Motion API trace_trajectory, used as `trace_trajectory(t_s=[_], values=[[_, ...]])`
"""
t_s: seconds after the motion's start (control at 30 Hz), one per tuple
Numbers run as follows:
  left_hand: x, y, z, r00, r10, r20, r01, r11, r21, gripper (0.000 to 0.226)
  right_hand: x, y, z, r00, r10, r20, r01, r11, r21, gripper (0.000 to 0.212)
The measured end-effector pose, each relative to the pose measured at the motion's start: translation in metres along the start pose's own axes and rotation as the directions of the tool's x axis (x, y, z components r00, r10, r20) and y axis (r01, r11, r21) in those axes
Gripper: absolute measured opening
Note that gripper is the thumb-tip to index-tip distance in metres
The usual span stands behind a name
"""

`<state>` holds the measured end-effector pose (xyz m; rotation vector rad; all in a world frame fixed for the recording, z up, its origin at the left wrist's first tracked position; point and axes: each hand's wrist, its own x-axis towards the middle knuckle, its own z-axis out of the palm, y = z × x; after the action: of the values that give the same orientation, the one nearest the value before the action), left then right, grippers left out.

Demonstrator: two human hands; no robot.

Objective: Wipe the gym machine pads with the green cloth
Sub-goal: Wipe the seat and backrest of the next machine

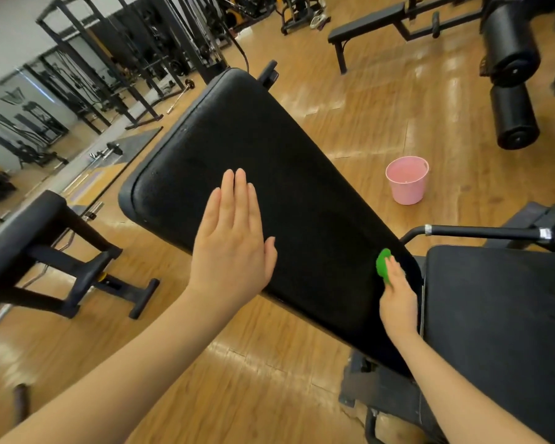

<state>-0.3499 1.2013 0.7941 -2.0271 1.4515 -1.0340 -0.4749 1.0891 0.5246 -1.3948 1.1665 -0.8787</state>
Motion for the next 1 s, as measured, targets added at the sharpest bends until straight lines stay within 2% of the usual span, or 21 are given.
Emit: trace_trajectory(t_s=[0.07, 0.13, 0.2, 0.27, 0.37, 0.43, 0.47, 0.53, 0.63, 0.7, 0.77, 0.87, 0.9, 1.0], values=[[-0.004, 0.008, 0.003, 0.999, 0.033, 0.011, -0.032, 0.999, -0.033, 0.070, 0.000, 0.009, -0.010, 0.992, 0.127, -0.004, -0.127, 0.992, 0.001, 0.047], [-0.011, 0.020, 0.008, 0.994, 0.103, 0.038, -0.100, 0.992, -0.076, 0.070, 0.005, -0.012, -0.011, 0.993, 0.120, -0.022, -0.118, 0.991, 0.058, 0.044], [-0.016, 0.037, 0.014, 0.989, 0.137, 0.057, -0.130, 0.984, -0.123, 0.072, 0.009, -0.055, -0.005, 0.999, 0.001, -0.040, 0.004, 0.991, 0.135, 0.044], [-0.020, 0.055, 0.019, 0.983, 0.162, 0.082, -0.150, 0.979, -0.137, 0.072, 0.011, -0.104, 0.006, 0.978, -0.209, -0.022, 0.210, 0.965, 0.157, 0.046], [-0.021, 0.072, 0.022, 0.983, 0.148, 0.113, -0.129, 0.979, -0.159, 0.071, 0.013, -0.141, 0.024, 0.845, -0.528, 0.085, 0.526, 0.849, 0.050, 0.047], [-0.021, 0.076, 0.023, 0.988, 0.121, 0.099, -0.104, 0.982, -0.161, 0.072, 0.021, -0.127, 0.029, 0.801, -0.584, 0.130, 0.590, 0.807, -0.014, 0.048], [-0.022, 0.077, 0.023, 0.985, 0.129, 0.115, -0.110, 0.980, -0.163, 0.072, 0.025, -0.112, 0.028, 0.812, -0.572, 0.119, 0.578, 0.815, -0.030, 0.048], [-0.024, 0.077, 0.024, 0.982, 0.143, 0.127, -0.120, 0.978, -0.174, 0.073, 0.029, -0.072, 0.022, 0.881, -0.469, 0.056, 0.471, 0.881, -0.034, 0.049], [-0.020, 0.080, 0.022, 0.978, 0.132, 0.162, -0.094, 0.969, -0.226, 0.071, 0.020, -0.010, 0.004, 0.994, -0.103, -0.024, 0.103, 0.995, 0.001, 0.050], [-0.020, 0.087, 0.021, 0.973, 0.145, 0.182, -0.098, 0.964, -0.247, 0.071, 0.013, 0.019, -0.006, 0.995, 0.092, -0.026, -0.092, 0.996, -0.014, 0.050], [-0.025, 0.096, 0.024, 0.959, 0.170, 0.228, -0.115, 0.964, -0.239, 0.073, 0.012, 0.030, -0.012, 0.986, 0.164, -0.018, -0.164, 0.986, -0.007, 0.049], [-0.027, 0.114, 0.025, 0.933, 0.185, 0.310, -0.109, 0.963, -0.246, 0.073, 0.022, 0.013, -0.017, 0.981, 0.192, -0.035, -0.189, 0.980, 0.068, 0.045], [-0.025, 0.118, 0.024, 0.925, 0.188, 0.331, -0.107, 0.963, -0.246, 0.073, 0.026, -0.001, -0.016, 0.990, 0.134, -0.046, -0.131, 0.988, 0.076, 0.044], [-0.022, 0.126, 0.022, 0.910, 0.194, 0.366, -0.101, 0.961, -0.258, 0.073, 0.031, -0.050, -0.005, 0.984, -0.179, -0.005, 0.179, 0.976, 0.122, 0.045]])
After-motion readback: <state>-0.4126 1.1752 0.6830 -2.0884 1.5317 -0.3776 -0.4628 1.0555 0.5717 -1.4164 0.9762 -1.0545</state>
